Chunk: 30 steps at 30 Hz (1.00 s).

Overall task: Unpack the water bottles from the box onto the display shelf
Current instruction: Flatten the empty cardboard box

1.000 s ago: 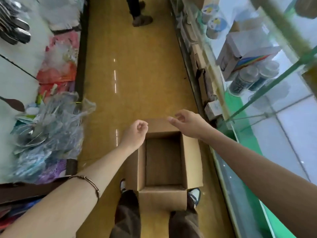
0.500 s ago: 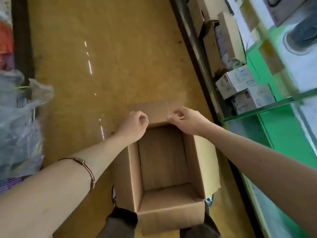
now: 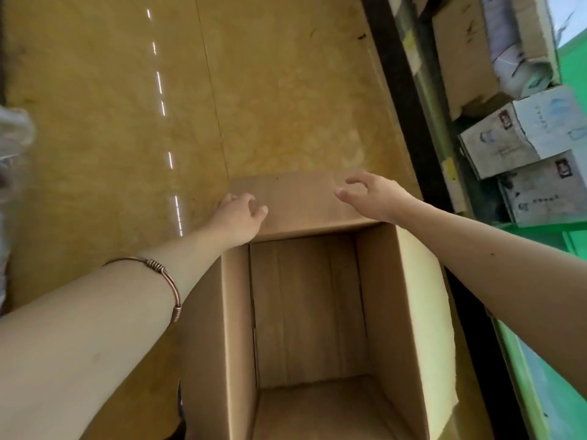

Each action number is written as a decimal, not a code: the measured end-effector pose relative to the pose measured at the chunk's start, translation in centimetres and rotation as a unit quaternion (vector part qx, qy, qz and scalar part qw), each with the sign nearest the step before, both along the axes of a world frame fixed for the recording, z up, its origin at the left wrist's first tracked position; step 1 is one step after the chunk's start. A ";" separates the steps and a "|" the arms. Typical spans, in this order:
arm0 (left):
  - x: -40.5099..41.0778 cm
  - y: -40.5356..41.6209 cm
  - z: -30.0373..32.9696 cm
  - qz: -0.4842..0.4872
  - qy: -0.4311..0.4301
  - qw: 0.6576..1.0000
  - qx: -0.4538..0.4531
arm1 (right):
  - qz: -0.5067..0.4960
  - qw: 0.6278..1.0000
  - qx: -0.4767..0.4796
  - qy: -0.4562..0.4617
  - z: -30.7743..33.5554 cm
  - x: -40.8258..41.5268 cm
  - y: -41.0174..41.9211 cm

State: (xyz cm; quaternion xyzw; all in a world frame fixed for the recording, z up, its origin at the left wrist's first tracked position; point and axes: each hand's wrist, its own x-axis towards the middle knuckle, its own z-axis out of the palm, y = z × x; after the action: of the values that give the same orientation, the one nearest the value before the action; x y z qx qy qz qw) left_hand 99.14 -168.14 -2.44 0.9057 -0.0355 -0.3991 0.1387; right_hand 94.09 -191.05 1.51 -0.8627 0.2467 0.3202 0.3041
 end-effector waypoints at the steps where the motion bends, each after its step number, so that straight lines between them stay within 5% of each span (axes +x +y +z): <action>1: 0.0 0.1 -1.0 0.020 0.001 1.000 0.006 | 0.000 1.000 -0.005 0.008 -0.9 0.1 -0.3; 6: -0.6 0.1 -3.8 0.213 0.002 0.976 -0.032 | -0.032 0.997 -0.044 0.059 -5.7 -0.2 -1.5; 13: -1.5 1.1 -6.4 0.322 -0.079 0.940 -0.086 | -0.137 0.989 -0.050 0.036 -8.3 -0.1 -1.8; 19: -1.0 1.6 -3.7 0.416 -0.080 0.876 -0.230 | -0.263 0.951 0.111 -0.116 -5.6 -0.8 -2.3; 24: -2.5 3.2 2.3 0.354 -0.108 0.895 -0.250 | -0.241 0.948 0.150 -0.144 0.1 -3.0 -3.6; 30: -8.4 6.3 8.1 0.073 -0.138 0.978 -0.140 | 0.041 0.990 0.044 -0.127 4.9 -8.3 -3.6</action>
State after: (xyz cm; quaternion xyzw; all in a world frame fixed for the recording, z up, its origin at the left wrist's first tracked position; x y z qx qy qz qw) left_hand 90.77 -161.85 5.69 0.9235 -0.0438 -0.2505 0.2870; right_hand 85.79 -194.69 6.36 -0.8912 0.1563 0.2312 0.3575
